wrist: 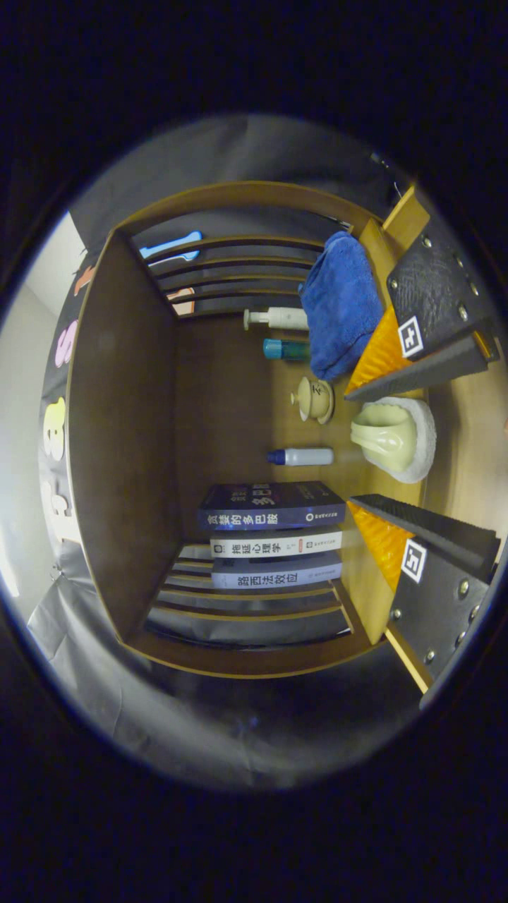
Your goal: Pull open the drawer, take out the items inside it, and place them on the countertop above the cabinet.
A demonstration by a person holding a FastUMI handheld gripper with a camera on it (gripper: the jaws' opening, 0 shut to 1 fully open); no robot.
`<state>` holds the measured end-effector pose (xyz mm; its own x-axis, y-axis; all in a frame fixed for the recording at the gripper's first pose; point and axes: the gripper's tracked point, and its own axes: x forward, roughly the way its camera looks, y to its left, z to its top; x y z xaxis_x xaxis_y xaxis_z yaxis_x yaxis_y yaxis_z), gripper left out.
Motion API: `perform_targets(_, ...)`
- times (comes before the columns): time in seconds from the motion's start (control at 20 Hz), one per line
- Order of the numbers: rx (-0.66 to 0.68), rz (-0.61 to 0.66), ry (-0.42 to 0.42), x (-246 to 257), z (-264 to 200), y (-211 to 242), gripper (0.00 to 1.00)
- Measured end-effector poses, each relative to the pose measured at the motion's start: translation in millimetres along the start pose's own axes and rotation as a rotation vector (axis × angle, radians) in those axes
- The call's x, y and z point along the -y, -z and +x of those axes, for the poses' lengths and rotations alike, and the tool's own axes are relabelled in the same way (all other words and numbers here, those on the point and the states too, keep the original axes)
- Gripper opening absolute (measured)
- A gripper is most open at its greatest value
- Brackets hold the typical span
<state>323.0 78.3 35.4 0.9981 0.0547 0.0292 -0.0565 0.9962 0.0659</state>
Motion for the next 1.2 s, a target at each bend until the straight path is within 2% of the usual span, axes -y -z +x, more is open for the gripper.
perform_targets(0.8,-0.013,0.008,-0.021,-0.2,-10.6,-6.1,0.79)
perform_targets(1.0,0.056,-0.020,0.048,12.6,-70.0,-40.4,0.79)
perform_targets(1.2,0.039,-0.006,0.149,32.7,-153.3,-23.5,0.78)
